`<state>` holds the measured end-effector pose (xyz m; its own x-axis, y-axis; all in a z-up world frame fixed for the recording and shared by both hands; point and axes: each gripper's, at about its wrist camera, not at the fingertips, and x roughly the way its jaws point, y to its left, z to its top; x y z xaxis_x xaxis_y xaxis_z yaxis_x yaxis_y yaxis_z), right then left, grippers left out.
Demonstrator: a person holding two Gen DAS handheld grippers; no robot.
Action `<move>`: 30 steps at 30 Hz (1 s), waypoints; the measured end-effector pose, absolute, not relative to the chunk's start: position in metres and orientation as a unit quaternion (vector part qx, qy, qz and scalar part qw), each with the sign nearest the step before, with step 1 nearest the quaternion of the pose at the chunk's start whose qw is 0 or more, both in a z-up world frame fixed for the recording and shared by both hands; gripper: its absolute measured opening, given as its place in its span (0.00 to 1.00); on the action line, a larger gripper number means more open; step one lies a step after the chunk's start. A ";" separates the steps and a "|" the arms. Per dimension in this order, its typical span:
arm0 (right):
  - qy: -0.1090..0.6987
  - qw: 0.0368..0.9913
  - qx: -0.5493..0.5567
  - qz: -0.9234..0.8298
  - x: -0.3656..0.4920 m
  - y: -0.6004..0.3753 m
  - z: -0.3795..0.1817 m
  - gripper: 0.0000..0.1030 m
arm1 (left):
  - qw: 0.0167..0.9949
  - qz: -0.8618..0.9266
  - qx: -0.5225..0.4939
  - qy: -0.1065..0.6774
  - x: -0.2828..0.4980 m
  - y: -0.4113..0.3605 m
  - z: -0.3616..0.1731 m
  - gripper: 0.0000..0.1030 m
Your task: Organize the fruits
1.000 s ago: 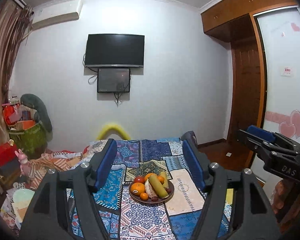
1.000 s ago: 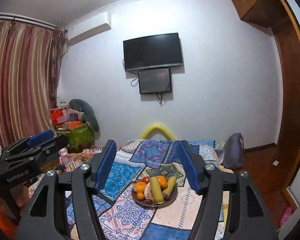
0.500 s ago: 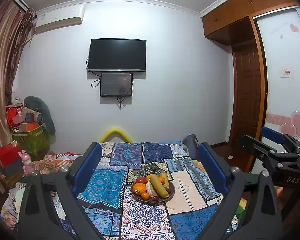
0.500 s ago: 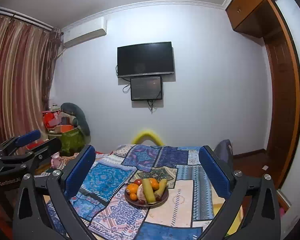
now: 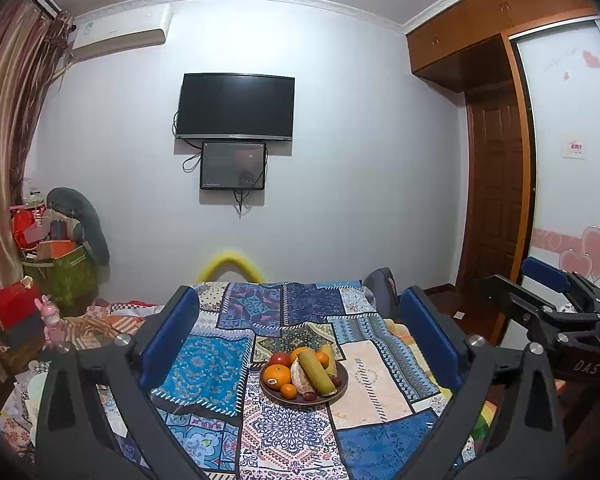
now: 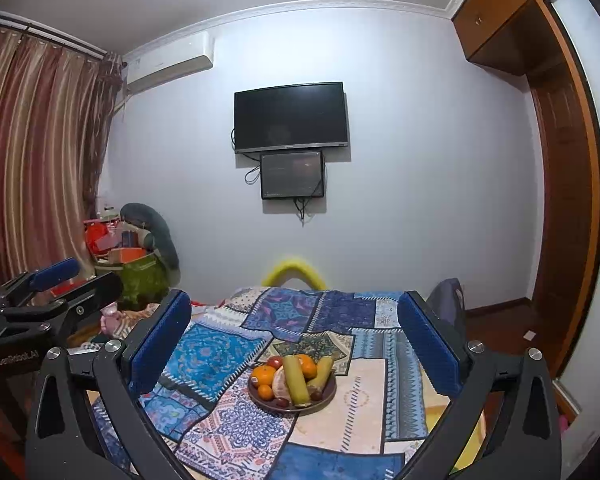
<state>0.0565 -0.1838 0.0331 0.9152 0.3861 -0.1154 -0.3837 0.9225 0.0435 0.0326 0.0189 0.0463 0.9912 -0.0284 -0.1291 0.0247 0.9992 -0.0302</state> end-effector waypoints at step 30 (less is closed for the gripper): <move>0.050 0.981 0.022 0.187 0.050 -0.198 0.037 1.00 | 0.998 -0.021 -0.016 0.064 0.031 0.013 0.049 1.00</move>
